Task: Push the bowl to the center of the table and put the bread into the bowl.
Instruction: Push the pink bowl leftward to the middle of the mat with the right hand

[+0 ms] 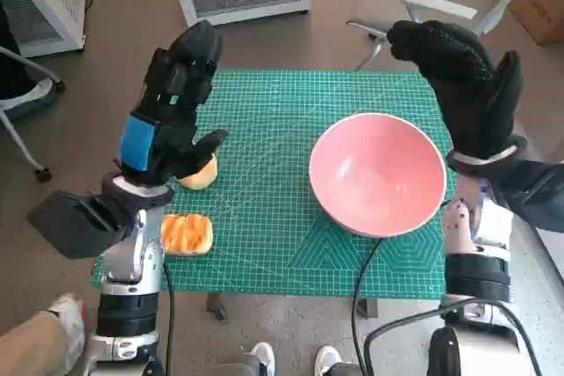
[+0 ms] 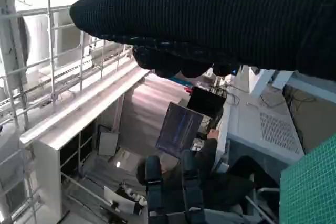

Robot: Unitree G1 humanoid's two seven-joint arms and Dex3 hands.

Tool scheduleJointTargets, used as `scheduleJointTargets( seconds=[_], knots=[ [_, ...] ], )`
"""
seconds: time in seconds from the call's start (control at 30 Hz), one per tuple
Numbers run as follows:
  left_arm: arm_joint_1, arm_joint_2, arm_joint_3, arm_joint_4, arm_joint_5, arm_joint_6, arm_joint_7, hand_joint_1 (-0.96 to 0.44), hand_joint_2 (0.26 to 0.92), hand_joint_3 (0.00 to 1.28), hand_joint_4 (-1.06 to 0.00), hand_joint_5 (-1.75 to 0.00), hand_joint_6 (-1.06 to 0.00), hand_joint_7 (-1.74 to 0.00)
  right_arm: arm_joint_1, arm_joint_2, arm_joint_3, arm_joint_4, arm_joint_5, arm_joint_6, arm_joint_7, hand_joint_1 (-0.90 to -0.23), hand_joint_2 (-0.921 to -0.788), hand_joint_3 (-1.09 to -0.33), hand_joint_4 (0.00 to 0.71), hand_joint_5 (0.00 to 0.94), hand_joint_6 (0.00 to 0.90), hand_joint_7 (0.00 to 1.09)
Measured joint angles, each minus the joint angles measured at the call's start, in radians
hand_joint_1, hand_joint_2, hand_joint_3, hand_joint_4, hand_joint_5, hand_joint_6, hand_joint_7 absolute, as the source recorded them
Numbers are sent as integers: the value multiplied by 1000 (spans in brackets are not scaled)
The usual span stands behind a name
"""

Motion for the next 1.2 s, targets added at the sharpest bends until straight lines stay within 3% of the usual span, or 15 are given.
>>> scheduleJointTargets(
  seconds=[1.2],
  knots=[
    [0,0,-2,19,1,-1,-8,-624,921,185,-98,0,1,-506,2,0,1,-7,-1,0,0,-635,-921,-662,226,0,203,366]
  ],
)
